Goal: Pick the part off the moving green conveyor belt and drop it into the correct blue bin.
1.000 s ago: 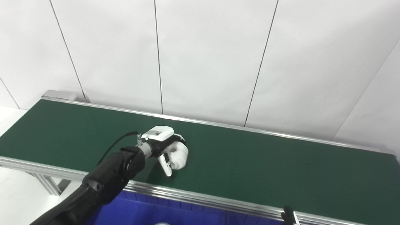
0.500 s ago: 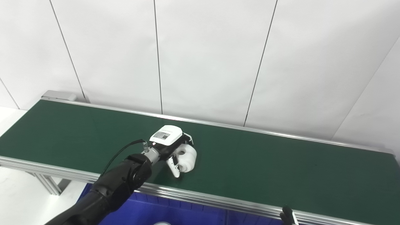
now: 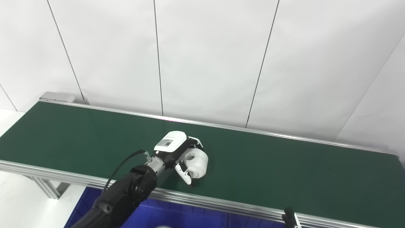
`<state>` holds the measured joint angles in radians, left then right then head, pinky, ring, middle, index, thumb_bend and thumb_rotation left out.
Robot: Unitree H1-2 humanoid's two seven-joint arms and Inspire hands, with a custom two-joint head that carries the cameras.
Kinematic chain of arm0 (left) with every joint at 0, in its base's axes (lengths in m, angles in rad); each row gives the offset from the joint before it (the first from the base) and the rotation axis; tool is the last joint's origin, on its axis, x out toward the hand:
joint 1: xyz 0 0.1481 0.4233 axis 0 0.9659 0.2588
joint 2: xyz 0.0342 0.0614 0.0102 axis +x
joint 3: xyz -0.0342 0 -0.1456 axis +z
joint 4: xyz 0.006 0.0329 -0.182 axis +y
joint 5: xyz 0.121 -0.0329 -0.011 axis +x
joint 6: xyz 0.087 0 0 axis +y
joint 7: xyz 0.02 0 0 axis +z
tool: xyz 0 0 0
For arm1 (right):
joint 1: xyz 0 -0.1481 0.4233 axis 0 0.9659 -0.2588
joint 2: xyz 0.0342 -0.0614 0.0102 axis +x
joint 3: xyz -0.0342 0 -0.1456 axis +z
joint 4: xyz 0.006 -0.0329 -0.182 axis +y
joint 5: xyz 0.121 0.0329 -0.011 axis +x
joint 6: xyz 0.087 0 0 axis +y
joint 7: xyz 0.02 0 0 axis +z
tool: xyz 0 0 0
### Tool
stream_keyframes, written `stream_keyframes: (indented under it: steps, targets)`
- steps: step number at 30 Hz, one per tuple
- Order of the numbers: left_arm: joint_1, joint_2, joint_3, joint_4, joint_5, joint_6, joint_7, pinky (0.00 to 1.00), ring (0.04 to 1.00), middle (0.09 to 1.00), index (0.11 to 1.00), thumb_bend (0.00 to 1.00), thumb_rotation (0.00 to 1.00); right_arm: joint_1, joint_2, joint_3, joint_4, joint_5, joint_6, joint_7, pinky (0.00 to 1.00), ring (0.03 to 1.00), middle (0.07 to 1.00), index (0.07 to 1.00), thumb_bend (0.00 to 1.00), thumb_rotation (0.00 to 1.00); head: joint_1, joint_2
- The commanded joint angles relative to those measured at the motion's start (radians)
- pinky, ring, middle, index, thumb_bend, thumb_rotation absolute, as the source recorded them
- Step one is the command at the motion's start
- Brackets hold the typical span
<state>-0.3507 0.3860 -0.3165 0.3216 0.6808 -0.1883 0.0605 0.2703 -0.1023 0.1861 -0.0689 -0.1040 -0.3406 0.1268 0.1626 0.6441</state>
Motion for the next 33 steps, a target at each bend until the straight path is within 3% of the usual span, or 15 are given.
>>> stream_keyframes:
  steps: [1,4,5,7,11,16,21,26,30,32,33]
  targets:
    - [-0.002,0.075,0.043,-0.125,-0.025,-0.027,-0.018,0.36,0.41,0.488,0.524,0.5,0.0,-0.013,0.011,-0.002,-0.044,0.009,0.01,-0.003,1.0,0.977,0.997,0.997,0.85,0.99,0.002,0.024]
    - [0.072,0.135,0.079,-0.284,-0.044,-0.02,-0.079,0.34,0.4,0.497,0.526,0.5,0.0,-0.018,0.012,-0.004,-0.064,0.021,0.034,0.002,1.0,0.98,0.999,0.999,0.83,0.98,0.001,0.043]
    - [0.099,0.158,0.088,-0.323,-0.05,-0.033,-0.093,0.34,0.397,0.493,0.529,0.5,0.0,-0.022,0.011,-0.005,-0.072,0.025,0.043,0.004,1.0,0.98,0.998,0.999,0.82,0.97,-0.004,0.073]
    - [0.164,0.204,0.106,-0.391,-0.056,-0.063,-0.11,0.35,0.402,0.491,0.528,0.5,0.0,-0.031,0.008,-0.006,-0.087,0.025,0.063,0.006,1.0,0.98,0.997,1.0,0.81,0.97,-0.006,0.093]
    - [0.28,0.253,0.137,-0.435,-0.049,-0.127,-0.105,0.35,0.395,0.468,0.536,0.5,0.0,-0.049,0.0,-0.007,-0.117,0.028,0.108,0.015,0.99,0.975,0.996,1.0,0.81,0.97,0.002,0.124]
    - [0.386,0.268,0.156,-0.396,0.005,-0.151,-0.088,0.38,0.413,0.499,0.514,0.5,0.0,-0.076,0.004,-0.005,-0.112,0.023,0.13,0.021,0.99,0.975,1.0,1.0,0.8,0.99,0.011,0.126]
    - [0.426,0.244,0.153,-0.257,0.092,-0.232,0.036,0.29,0.369,0.481,0.536,0.5,0.0,-0.084,0.019,0.002,-0.102,0.008,0.133,0.013,0.97,0.963,0.993,1.0,0.8,0.98,-0.012,0.115]
    - [0.438,0.216,0.137,-0.163,0.182,-0.209,0.114,0.24,0.341,0.453,0.547,0.49,0.0,-0.081,0.031,0.006,-0.091,-0.01,0.124,0.007,0.97,0.965,0.994,1.0,0.82,0.98,-0.021,0.104]
    - [0.415,0.209,0.114,-0.114,0.237,-0.198,0.144,0.26,0.352,0.463,0.551,0.49,0.0,-0.076,0.034,0.005,-0.078,-0.015,0.111,0.002,0.98,0.97,0.999,1.0,0.83,0.98,-0.037,0.093]
    - [0.406,0.209,0.109,-0.105,0.247,-0.196,0.148,0.32,0.38,0.485,0.548,0.5,0.0,-0.073,0.037,0.004,-0.082,-0.016,0.113,-0.001,0.98,0.968,0.998,1.0,0.83,0.98,-0.039,0.091]
    - [0.403,0.208,0.108,-0.1,0.258,-0.195,0.161,0.41,0.485,0.574,0.518,0.51,0.04,-0.071,0.038,0.004,-0.084,-0.015,0.113,-0.001,0.98,0.968,0.998,1.0,0.82,0.98,-0.039,0.091]
